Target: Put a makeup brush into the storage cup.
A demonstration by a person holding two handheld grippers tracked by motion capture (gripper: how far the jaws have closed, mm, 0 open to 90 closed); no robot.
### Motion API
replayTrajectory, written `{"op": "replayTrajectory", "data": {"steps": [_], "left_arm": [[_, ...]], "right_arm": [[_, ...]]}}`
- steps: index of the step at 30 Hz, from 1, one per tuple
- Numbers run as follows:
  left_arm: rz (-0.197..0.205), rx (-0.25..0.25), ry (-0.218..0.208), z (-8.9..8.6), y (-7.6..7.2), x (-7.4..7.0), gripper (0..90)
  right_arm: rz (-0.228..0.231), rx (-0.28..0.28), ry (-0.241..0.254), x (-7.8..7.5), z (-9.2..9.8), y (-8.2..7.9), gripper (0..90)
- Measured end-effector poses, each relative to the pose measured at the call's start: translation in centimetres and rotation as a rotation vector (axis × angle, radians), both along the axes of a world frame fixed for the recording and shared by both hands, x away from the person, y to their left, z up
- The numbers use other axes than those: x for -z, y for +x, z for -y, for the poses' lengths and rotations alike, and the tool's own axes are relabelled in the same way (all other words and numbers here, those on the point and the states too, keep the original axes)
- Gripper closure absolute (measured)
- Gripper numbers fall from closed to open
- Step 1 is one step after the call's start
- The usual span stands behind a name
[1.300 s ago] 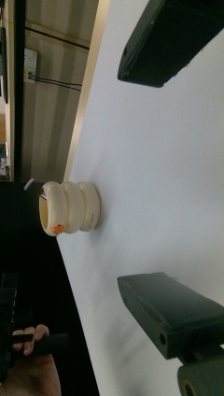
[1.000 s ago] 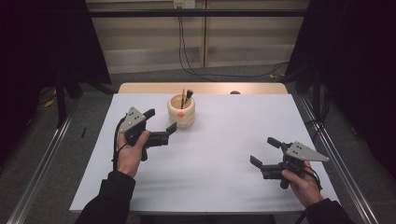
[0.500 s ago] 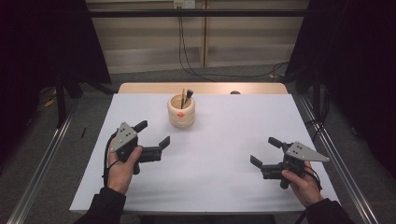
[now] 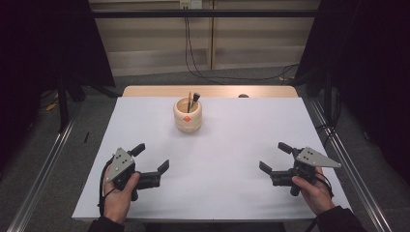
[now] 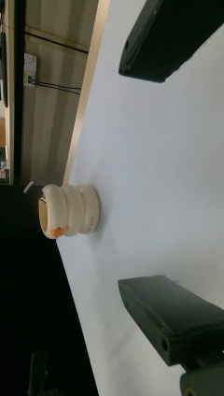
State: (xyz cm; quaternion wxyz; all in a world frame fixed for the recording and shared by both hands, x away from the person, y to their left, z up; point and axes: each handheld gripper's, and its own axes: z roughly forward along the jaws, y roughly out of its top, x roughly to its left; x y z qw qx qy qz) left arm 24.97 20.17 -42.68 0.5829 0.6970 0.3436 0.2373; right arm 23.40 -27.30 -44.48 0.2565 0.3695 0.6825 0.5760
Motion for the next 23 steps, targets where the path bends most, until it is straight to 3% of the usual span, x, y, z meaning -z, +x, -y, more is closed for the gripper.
{"op": "replayTrajectory", "data": {"steps": [6, 9, 14, 23], "left_arm": [[-0.007, -0.024, -0.011, -0.6, -1.1, 0.5, 1.5], [-0.007, -0.013, -0.011, -0.8, -1.7, 1.0, 1.5], [0.011, -0.003, -0.003, -0.7, -1.9, 1.1, 1.5], [-0.015, -0.015, -0.01, -0.8, -1.5, 1.6, 1.5]], "right_arm": [[0.003, -0.001, -0.006, 0.0, 0.0, -0.1, 0.9], [0.006, -0.002, -0.003, 0.0, 0.1, -0.1, 0.8], [0.007, 0.002, -0.004, 0.0, 0.0, -0.1, 0.9], [0.009, 0.001, -0.008, 0.0, 0.2, -0.2, 0.8]]}}
